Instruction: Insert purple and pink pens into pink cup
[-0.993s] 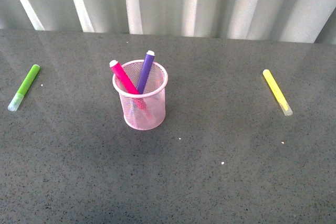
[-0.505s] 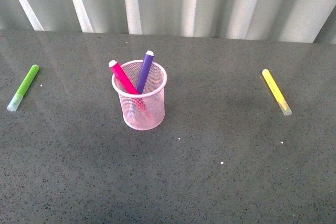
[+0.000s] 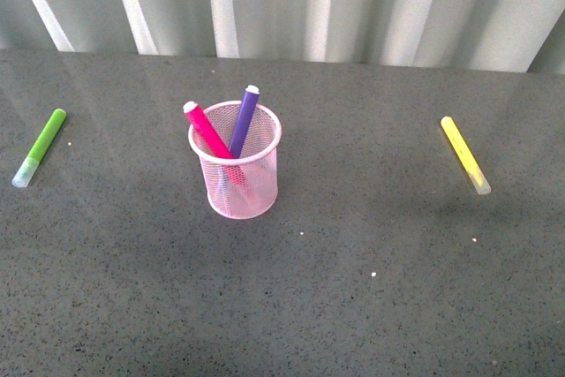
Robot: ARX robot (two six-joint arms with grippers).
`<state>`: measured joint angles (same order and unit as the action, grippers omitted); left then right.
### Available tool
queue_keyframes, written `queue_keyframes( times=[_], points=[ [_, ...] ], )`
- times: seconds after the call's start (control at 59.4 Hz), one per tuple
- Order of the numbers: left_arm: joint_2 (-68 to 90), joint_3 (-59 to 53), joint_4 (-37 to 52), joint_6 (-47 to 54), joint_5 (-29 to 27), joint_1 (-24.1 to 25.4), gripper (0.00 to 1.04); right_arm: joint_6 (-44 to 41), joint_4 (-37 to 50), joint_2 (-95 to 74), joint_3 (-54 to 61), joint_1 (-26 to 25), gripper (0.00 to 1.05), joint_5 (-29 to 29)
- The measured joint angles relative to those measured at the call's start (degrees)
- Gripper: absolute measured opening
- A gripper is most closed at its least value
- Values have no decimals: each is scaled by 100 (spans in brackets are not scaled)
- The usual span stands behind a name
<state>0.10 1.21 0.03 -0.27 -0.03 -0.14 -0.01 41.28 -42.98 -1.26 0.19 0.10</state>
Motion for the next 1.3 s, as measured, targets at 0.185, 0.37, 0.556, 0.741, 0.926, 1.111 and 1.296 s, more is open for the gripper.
queue_keyframes(
  times=[0.185,0.37,0.556,0.741,0.926,1.111,1.296],
  points=[
    [0,0,0,0,0,0,98,0,-667,758,22,-4,3,-2],
    [0,0,0,0,0,0,98,0,-1335,1484,28,-4,3,0],
    [0,0,0,0,0,0,98,0,-2028,2205,31,-4,3,0],
    [0,0,0,0,0,0,98,0,-2441,2632,31,-4,3,-2],
    [0,0,0,0,0,0,98,2,-2767,2957,31,-4,3,0],
    [0,0,0,0,0,0,98,2,-3029,3222,31,-4,3,0],
    [0,0,0,0,-7,0,98,4,-4092,4157,28,-4,3,2]
  ],
)
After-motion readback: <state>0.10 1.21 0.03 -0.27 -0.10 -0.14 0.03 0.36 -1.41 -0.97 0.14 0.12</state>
